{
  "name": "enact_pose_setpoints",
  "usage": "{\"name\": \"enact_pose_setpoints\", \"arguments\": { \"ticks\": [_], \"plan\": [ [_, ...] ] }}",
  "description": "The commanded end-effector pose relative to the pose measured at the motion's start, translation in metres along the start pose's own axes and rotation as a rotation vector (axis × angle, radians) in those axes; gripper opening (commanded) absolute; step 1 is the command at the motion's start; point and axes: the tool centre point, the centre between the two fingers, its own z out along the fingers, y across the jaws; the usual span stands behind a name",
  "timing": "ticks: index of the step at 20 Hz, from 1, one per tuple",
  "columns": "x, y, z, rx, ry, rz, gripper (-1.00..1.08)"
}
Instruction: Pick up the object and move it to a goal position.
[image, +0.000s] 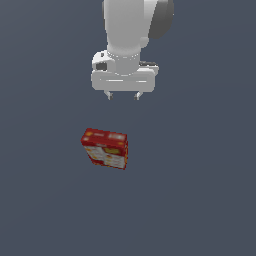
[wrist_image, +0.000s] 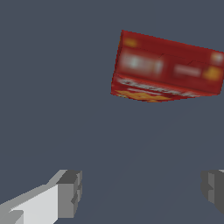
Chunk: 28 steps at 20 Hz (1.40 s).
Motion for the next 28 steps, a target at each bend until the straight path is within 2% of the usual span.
{"name": "enact_pose_setpoints", "arguments": {
  "ticks": [1,11,19,28],
  "plan": [
    [0.0,0.0,0.0,0.0,0.0,0.0,1.0],
    [0.003,-0.001,-0.018,-0.021,0.022,-0.049,1.0],
    [0.004,0.0,-0.017,-0.02,0.022,-0.064,1.0],
    [0.014,0.004,-0.013,-0.019,0.022,-0.168,1.0]
  ]
}}
